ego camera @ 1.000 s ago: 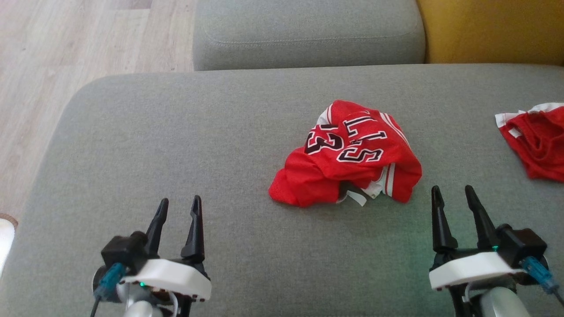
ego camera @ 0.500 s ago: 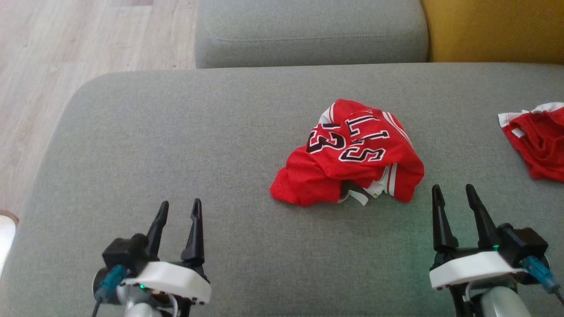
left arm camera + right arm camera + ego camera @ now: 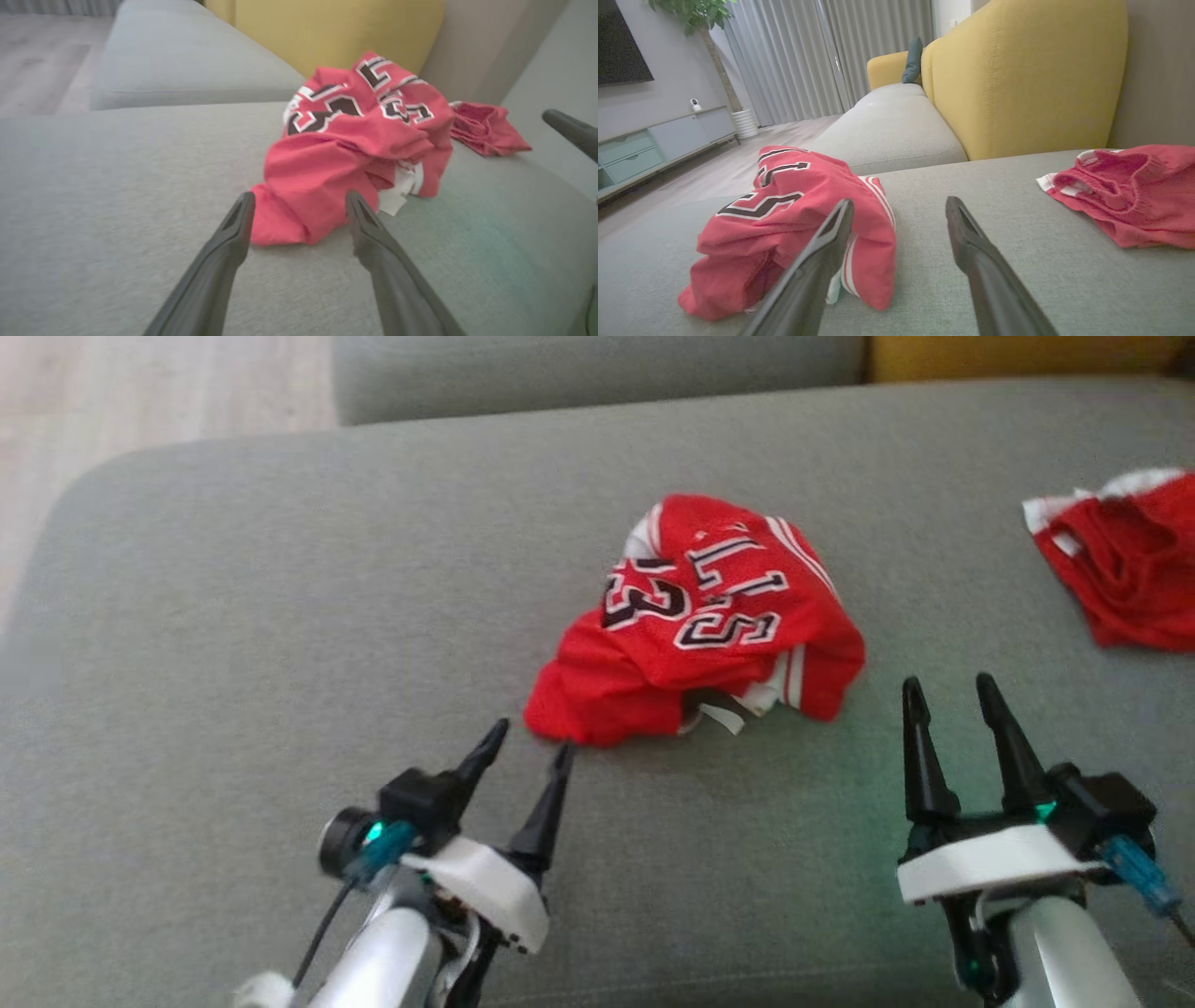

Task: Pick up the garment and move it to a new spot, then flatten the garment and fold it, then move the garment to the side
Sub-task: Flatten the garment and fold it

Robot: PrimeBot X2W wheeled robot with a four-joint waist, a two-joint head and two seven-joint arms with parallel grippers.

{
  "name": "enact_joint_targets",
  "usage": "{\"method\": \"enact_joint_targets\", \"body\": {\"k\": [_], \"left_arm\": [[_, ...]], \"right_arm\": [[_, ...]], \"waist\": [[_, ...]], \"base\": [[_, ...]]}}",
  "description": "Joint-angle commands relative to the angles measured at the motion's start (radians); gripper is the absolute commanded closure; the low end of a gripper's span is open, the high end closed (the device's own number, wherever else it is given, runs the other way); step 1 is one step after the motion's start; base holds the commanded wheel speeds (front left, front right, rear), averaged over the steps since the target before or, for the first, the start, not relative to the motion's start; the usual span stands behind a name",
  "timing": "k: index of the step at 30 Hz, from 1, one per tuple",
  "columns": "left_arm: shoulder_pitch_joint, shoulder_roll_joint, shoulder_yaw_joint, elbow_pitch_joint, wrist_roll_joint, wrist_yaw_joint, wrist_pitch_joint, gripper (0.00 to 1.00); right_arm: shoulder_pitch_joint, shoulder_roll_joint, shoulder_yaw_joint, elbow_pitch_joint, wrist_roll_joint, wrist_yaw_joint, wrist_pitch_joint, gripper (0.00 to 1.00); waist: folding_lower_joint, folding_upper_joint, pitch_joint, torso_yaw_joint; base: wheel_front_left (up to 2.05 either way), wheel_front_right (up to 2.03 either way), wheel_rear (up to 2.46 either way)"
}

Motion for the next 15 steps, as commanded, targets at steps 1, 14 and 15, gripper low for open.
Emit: {"method": "enact_joint_targets", "body": {"k": [1, 14, 15], "left_arm": [[-0.047, -0.002, 0.02, -0.014, 0.011, -0.004, -0.002, 0.0], [-0.202, -0.011, -0.036, 0.197, -0.041, 0.019, -0.016, 0.0], [-0.209, -0.011, -0.034, 0.212, -0.045, 0.026, -0.018, 0.0]], "right_arm": [[-0.04, -0.004, 0.03, -0.033, -0.005, 0.007, -0.003, 0.0], [-0.081, -0.004, 0.057, -0.021, 0.014, 0.007, -0.017, 0.0], [-0.082, -0.004, 0.06, -0.02, 0.016, 0.007, -0.018, 0.0]], "waist": [[-0.0001, 0.0, 0.038, -0.04], [-0.0001, 0.0, 0.124, -0.171], [-0.0001, 0.0, 0.126, -0.175]], "base": [[0.0, 0.0, 0.0], [0.0, 0.0, 0.0], [0.0, 0.0, 0.0]]}}
